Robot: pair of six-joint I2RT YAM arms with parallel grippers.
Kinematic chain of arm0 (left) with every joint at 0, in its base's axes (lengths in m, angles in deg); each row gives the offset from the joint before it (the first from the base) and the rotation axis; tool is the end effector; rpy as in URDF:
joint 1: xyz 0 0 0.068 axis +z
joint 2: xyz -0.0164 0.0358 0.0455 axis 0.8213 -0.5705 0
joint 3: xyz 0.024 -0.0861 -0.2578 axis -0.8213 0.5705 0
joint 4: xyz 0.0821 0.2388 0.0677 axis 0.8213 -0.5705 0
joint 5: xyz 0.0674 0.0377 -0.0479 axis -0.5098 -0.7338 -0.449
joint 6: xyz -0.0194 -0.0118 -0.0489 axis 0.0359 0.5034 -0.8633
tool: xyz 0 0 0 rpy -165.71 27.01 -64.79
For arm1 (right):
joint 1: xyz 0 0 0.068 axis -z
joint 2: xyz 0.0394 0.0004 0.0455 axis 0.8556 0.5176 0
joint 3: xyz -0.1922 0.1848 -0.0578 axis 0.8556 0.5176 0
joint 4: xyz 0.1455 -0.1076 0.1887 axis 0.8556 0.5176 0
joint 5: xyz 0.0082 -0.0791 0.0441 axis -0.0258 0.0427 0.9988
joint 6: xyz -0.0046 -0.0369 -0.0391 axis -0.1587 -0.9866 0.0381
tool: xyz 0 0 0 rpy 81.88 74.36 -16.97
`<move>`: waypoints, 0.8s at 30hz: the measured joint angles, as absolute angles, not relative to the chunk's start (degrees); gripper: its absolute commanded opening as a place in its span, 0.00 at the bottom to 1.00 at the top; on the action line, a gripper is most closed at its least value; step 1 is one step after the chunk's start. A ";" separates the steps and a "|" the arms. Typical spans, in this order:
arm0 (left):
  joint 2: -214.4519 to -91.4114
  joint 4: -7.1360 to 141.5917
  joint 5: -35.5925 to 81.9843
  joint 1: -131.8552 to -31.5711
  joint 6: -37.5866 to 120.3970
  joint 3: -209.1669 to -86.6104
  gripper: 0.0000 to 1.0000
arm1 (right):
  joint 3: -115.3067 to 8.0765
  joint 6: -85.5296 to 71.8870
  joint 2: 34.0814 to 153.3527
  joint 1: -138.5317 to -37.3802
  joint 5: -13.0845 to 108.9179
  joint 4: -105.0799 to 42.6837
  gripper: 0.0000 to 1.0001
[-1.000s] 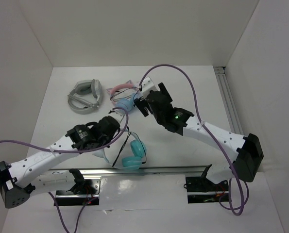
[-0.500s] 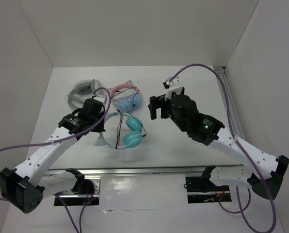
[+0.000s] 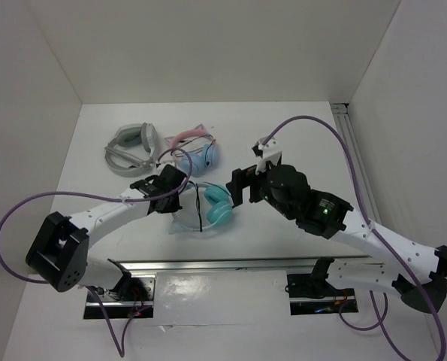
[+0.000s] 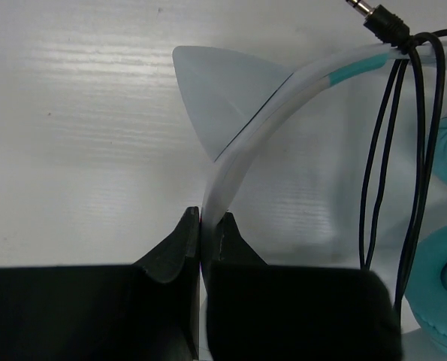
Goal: Wrap the headphones
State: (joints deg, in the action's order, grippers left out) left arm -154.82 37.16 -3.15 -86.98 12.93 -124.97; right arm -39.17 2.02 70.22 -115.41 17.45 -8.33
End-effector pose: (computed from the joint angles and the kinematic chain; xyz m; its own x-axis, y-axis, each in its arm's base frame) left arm 0.2326 -0.1309 0.2195 -0.7667 -0.2448 -0.5935 -0.1836 0.9694 -0.1628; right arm 0.1326 0.1758 0.3753 -0.3335 -0.0538 -0.9412 -0.4967 0.8586 0.1269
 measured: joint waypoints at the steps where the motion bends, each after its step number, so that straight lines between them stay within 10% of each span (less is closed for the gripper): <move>1: -155.85 38.03 -3.50 -87.29 12.01 -123.71 0.00 | -38.51 2.16 69.50 -115.86 17.47 -8.40 1.00; 8: -157.93 42.62 -5.32 -87.42 8.65 -119.53 0.03 | -34.78 3.47 64.75 -116.83 17.60 -8.05 1.00; 24: -153.45 45.59 -8.35 -84.86 3.42 -115.73 0.87 | -32.92 6.16 63.75 -117.83 19.83 -8.00 1.00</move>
State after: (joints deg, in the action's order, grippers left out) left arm -153.45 45.59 -8.35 -84.86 3.42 -115.73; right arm -32.92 6.16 63.75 -117.83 19.83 -8.00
